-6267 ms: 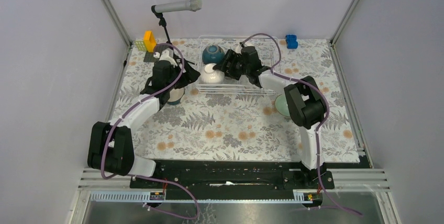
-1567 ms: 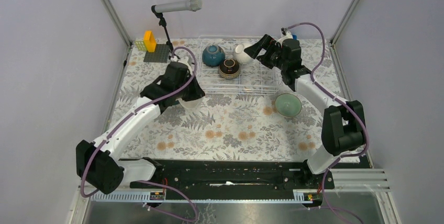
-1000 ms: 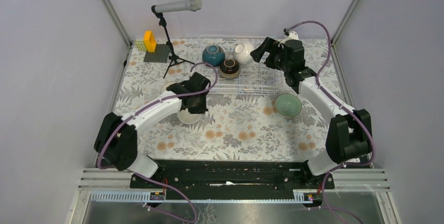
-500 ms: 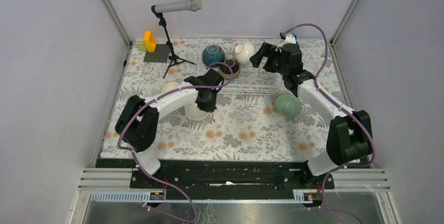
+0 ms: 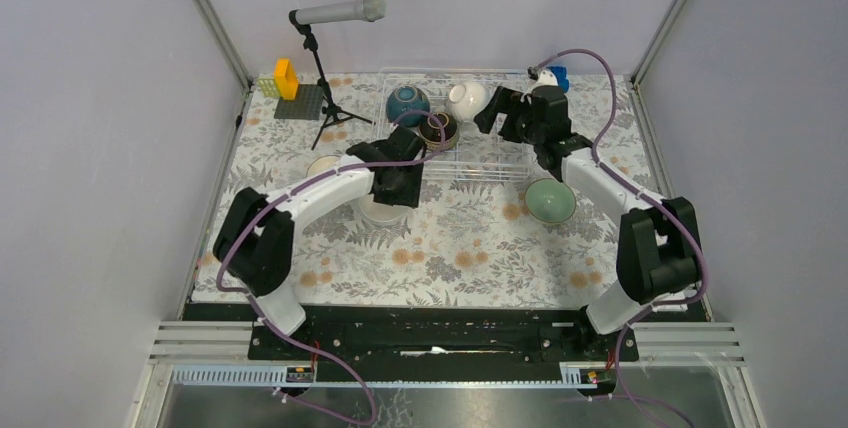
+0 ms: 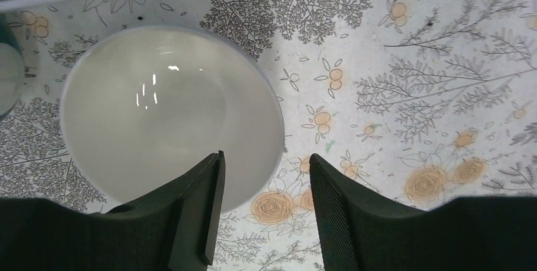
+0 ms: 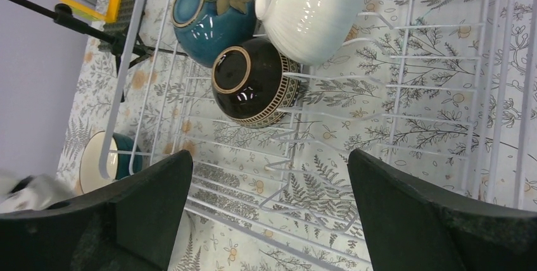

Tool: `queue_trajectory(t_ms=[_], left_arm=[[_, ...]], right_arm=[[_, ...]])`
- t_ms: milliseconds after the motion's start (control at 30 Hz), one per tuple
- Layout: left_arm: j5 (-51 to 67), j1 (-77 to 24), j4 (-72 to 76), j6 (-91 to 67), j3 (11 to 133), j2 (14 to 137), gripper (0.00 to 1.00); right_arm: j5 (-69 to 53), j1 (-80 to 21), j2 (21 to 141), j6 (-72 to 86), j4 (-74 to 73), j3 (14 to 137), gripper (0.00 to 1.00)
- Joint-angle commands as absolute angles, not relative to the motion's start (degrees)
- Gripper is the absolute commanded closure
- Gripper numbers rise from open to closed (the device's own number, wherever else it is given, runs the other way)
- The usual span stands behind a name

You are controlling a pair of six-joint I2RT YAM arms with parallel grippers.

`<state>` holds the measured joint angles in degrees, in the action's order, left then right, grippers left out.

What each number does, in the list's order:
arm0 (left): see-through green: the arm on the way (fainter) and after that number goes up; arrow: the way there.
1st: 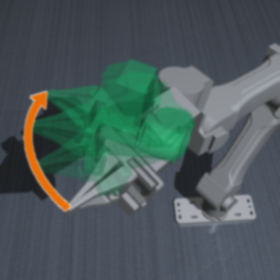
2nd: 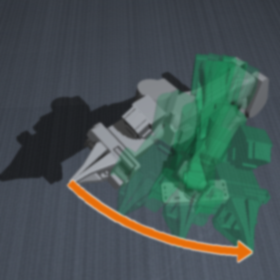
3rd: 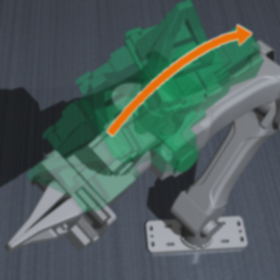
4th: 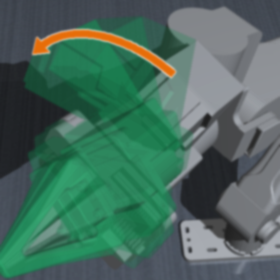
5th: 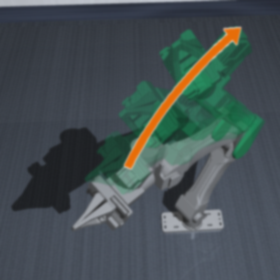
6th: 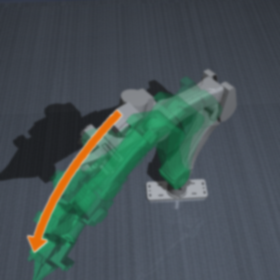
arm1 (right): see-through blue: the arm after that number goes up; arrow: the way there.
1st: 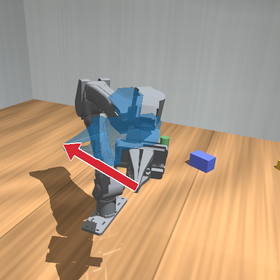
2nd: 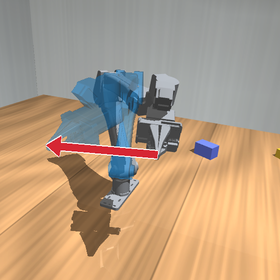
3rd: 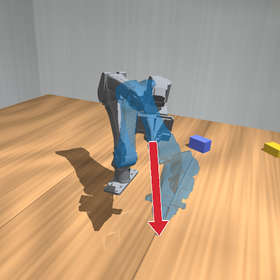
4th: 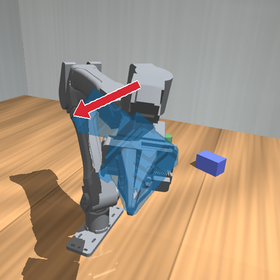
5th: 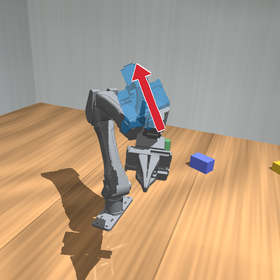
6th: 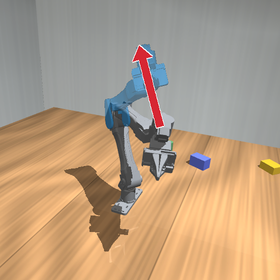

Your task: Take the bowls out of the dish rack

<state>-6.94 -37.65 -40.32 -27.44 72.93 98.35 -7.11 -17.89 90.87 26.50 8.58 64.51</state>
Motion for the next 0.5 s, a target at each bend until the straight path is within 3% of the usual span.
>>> queue_trajectory(t_ms=[0,167,467], left_arm=[[-8.25,-37.97,-38.08,-27.2,71.26,91.07,0.43],[-6.5,-37.91,-32.31,-26.28,66.67,84.17,0.43],[-9.94,-33.08,-28.18,-29.26,66.58,78.07,0.21]], right_arm=[[-6.71,-18.28,94.18,27.89,9.93,68.94,0.0],[-4.54,-18.28,100.1,28.66,7.29,75.25,0.0],[-0.29,-18.26,110.05,28.47,3.24,87.85,0.0]])
